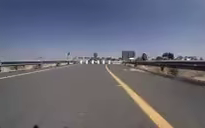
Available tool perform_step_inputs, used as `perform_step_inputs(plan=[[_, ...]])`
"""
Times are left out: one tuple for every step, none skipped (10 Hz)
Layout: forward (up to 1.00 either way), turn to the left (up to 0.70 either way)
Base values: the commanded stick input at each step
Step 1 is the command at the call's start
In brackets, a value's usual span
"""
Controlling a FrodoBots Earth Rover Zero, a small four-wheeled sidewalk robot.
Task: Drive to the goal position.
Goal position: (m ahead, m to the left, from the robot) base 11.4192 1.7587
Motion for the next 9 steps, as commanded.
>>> perform_step_inputs(plan=[[1.0, 0.0], [1.0, 0.0], [1.0, 0.0], [1.0, 0.03], [1.0, 0.15], [1.0, 0.26], [1.0, 0.13], [1.0, 0.01], [1.0, 0.0]])
